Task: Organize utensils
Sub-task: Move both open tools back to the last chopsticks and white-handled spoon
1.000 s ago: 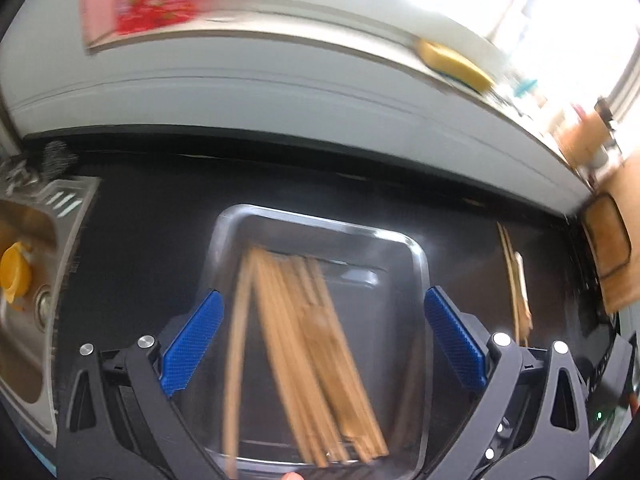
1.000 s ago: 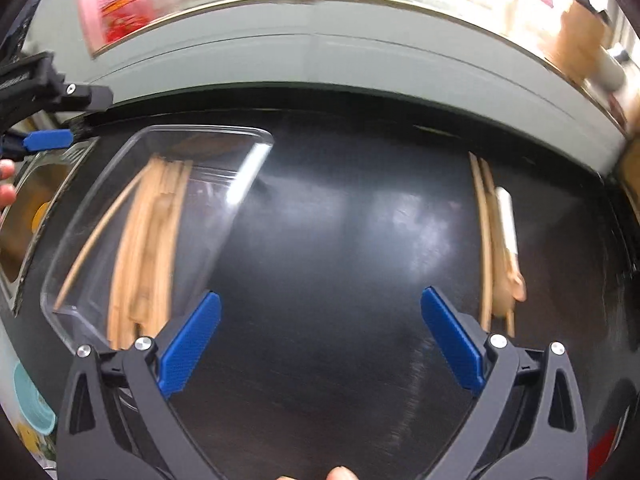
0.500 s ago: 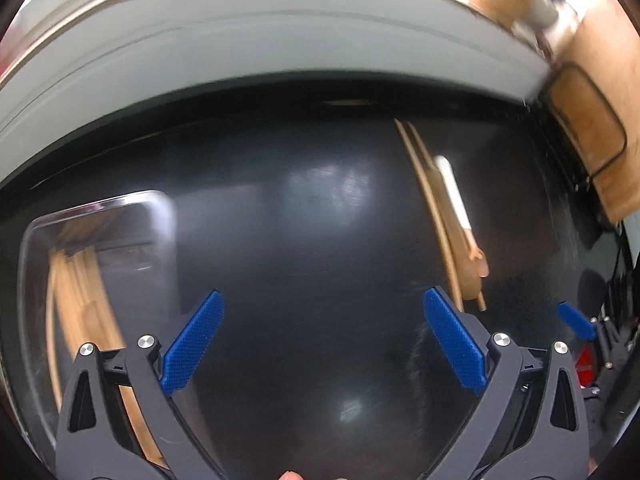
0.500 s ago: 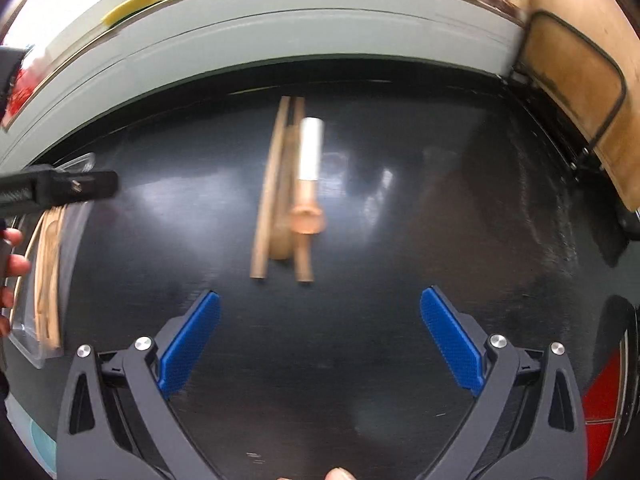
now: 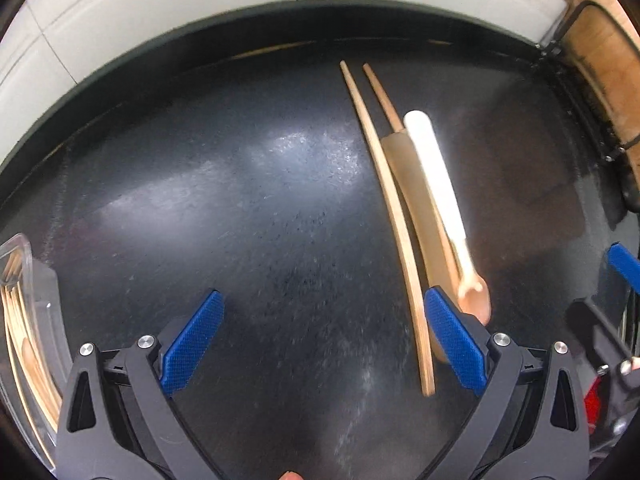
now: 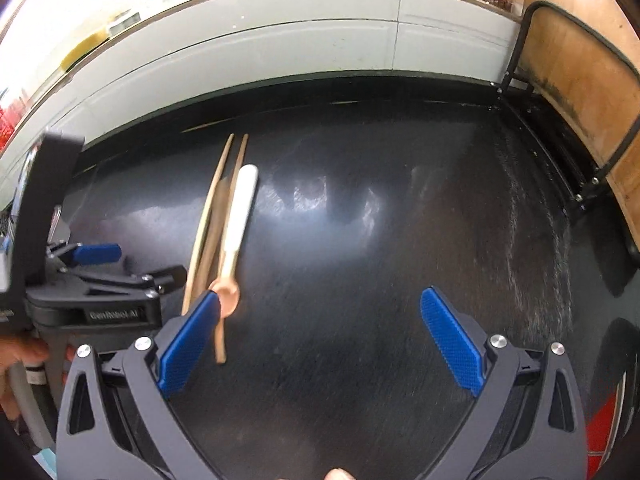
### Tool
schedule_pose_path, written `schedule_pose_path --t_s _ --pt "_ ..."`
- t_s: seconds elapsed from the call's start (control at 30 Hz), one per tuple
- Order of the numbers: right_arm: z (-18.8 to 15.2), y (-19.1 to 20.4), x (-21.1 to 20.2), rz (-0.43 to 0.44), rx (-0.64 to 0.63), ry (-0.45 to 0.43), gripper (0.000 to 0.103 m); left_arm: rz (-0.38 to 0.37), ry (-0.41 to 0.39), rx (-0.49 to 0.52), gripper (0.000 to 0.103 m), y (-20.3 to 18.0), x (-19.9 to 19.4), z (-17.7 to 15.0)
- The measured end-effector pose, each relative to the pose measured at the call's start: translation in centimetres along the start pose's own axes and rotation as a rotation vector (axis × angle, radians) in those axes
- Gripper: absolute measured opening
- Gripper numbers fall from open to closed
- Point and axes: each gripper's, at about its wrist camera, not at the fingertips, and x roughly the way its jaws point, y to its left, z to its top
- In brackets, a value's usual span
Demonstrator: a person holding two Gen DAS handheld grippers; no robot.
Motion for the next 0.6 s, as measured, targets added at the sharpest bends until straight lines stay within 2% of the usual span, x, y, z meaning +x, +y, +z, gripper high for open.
schedule_pose_path --t_s 0.17,0.3,0.4,0.6 --pt "1.2 -1.2 1.8 0.006 -0.011 0.027 0.097 0.089 -0.015 0.041 0.098 -1.2 1.2 1.9" --pt "1.5 -1.1 3.1 0.018 -0.034 0.049 0.097 0.096 -0.041 0.075 0.098 -1.5 1.8 2.9" --pt "1.8 -0.5 4.0 0.035 -0.042 0.064 0.097 0.094 -0.057 0.087 0.098 -0.8 2.2 3.3" --pt "3.1 1.3 5.6 0.067 -0.066 0.084 0.097 0.113 -0.05 0.016 0.098 3.3 2.1 3.7"
